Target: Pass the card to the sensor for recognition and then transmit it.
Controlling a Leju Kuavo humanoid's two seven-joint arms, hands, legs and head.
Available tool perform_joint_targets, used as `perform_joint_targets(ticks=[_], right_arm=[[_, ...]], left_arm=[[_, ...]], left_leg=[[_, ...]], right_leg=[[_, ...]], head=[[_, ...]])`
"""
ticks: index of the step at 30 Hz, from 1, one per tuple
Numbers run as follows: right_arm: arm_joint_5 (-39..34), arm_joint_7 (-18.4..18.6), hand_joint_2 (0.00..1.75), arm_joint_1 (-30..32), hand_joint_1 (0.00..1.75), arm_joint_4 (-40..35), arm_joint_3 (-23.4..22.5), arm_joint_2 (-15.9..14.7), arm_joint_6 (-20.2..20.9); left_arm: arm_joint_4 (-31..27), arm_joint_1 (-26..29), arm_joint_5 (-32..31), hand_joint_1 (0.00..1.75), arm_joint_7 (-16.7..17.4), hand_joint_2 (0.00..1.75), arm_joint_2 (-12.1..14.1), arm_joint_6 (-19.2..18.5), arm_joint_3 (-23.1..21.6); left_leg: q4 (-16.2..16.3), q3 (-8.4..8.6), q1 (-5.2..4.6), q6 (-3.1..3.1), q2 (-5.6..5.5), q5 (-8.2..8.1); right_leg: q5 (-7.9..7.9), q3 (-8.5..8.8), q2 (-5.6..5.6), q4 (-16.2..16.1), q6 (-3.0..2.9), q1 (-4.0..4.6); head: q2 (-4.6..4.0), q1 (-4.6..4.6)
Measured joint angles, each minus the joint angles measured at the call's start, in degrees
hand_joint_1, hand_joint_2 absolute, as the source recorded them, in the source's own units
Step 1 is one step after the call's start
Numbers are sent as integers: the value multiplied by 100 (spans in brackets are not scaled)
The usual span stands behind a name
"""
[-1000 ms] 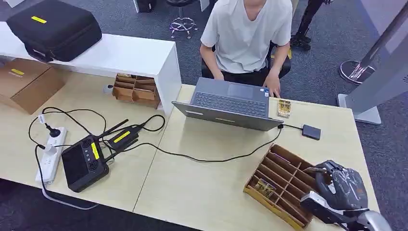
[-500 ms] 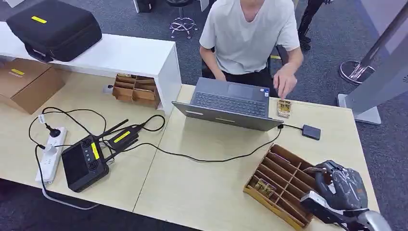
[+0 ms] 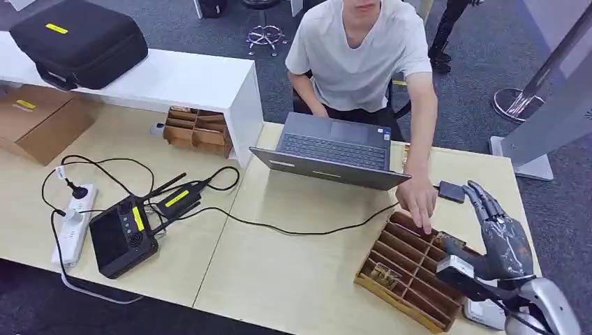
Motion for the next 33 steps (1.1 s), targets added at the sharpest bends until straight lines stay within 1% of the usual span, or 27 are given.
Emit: perform_joint_targets(ticks=[8,33], right_arm=[[-22,4,175,-78,0,-57,72,0,9],[-22,4,175,-81,0,-59,74,0,9]], left_arm=[[0,-1,0,0,0,175,0,0,0],[0,0,-2,0,2,175,0,0,0]], left_leg=[[0,-5,0,0,0,-2],[0,-5,0,0,0,-1]], right_leg=[[-1,-3,0,0,1,0],[-1,-3,0,0,1,0]], head=[[0,0],[0,0]])
